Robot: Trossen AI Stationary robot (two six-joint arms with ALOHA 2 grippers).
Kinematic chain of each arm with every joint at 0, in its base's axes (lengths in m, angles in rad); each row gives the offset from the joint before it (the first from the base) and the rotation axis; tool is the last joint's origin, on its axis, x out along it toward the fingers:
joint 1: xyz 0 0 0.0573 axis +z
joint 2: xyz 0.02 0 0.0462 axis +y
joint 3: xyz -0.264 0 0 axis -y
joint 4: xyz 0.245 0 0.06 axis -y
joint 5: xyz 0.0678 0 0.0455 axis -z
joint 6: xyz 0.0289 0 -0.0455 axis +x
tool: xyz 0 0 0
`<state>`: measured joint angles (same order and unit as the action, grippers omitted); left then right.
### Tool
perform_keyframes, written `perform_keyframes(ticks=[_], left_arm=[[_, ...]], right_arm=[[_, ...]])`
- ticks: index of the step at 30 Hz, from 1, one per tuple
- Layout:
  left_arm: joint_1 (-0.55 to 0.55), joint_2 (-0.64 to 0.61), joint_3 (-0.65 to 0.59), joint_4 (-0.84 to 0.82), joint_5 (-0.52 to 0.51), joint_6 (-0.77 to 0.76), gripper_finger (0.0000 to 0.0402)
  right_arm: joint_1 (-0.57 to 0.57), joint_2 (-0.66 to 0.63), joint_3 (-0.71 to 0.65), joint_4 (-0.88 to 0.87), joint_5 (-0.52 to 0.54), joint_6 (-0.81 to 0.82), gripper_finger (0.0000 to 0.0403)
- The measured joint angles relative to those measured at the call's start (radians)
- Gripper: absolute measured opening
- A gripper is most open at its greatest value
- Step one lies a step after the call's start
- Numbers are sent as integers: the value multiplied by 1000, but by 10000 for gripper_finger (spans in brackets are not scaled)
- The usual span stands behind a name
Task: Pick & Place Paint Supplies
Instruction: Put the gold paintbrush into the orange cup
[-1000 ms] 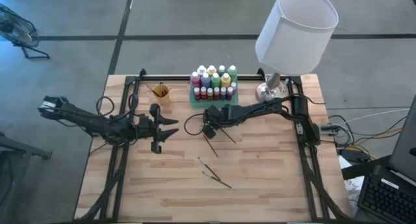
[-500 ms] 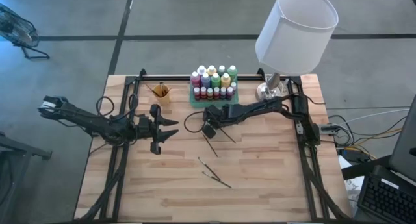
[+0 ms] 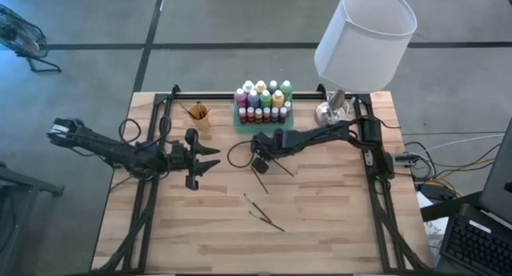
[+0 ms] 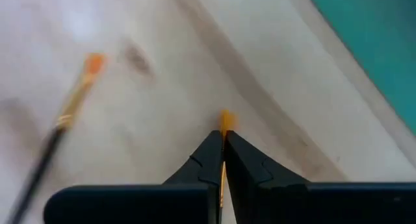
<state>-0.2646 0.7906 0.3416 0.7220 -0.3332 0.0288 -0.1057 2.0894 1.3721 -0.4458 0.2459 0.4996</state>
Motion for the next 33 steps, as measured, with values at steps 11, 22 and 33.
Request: perform_keyframes(ticks=[11,22,33], left_arm=[[0,0,0,-10,0,-3,147],[0,0,0,-48,-5,-3,147],[2,10,0,-69,-38,4,147]], right_arm=[[60,-95,-4,-23,16,-51,8],[119,-239,-68,-26,51,-107,8],[265,-584,-321,163,147,-108,8]])
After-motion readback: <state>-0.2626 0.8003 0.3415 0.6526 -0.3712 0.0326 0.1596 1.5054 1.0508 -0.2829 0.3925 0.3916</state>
